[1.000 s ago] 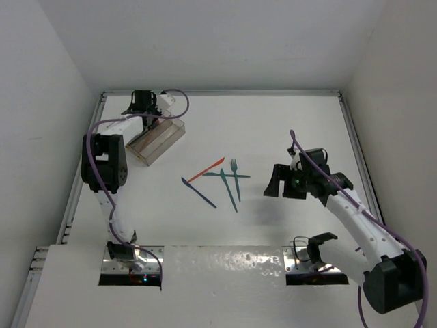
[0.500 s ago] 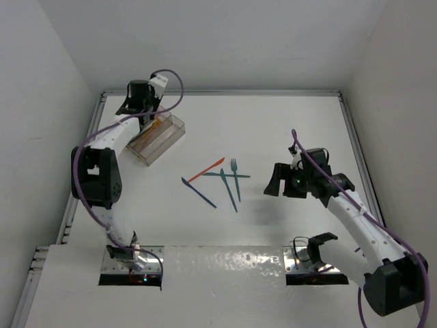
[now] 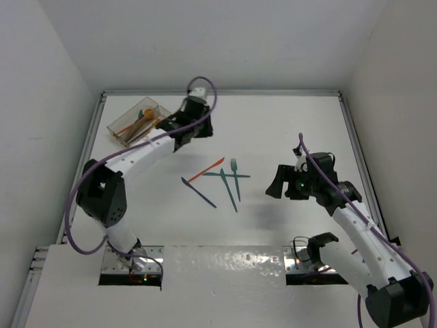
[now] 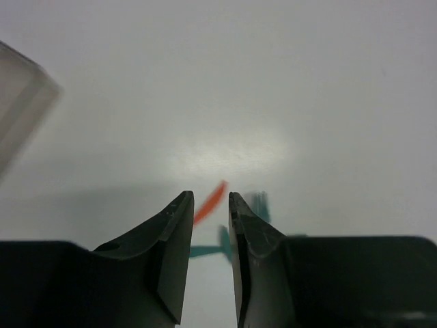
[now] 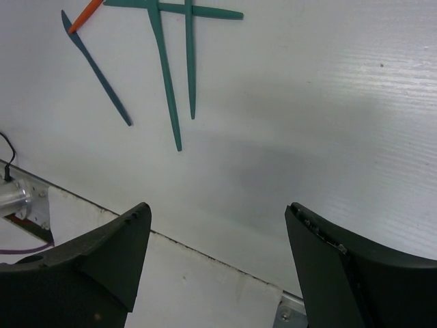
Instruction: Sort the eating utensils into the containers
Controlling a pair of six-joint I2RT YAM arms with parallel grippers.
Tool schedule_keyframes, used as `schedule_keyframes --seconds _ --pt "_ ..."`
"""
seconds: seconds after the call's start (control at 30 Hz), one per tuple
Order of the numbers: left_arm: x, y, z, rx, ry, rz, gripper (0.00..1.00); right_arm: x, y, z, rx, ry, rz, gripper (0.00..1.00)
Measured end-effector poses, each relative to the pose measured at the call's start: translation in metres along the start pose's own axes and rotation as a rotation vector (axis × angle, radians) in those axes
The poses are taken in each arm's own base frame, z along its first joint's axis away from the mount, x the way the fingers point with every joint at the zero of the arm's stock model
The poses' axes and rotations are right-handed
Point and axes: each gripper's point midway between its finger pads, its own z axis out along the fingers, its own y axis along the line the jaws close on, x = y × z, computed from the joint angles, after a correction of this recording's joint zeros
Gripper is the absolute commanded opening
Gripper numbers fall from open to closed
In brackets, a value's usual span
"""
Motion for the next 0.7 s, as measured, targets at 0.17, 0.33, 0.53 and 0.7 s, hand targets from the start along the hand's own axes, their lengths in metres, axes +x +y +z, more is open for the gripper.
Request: schedule_keyframes --seconds 0.17,0.33,0.53,0.7 --pt "0.095 -0.095 0.006 0.130 0.185 0.006 0.23 0.002 0.001 -0.003 -0.005 -0.011 -0.005 0.79" --pt "0.176 -0.129 0.008 0.112 0.337 0.026 0.31 0.006 0.000 -0.007 -0.006 -0.012 -0.011 0.80" --pt "0.189 -0.119 0.016 -0.002 0.348 -0.075 0.32 0.010 -0.001 -0.013 -0.007 -0.015 -0.030 0.81" --pt "0.194 -0.108 0.022 -0.074 0.336 -0.111 0.34 0.015 -0.002 -0.014 -0.005 -0.007 -0.037 0.81"
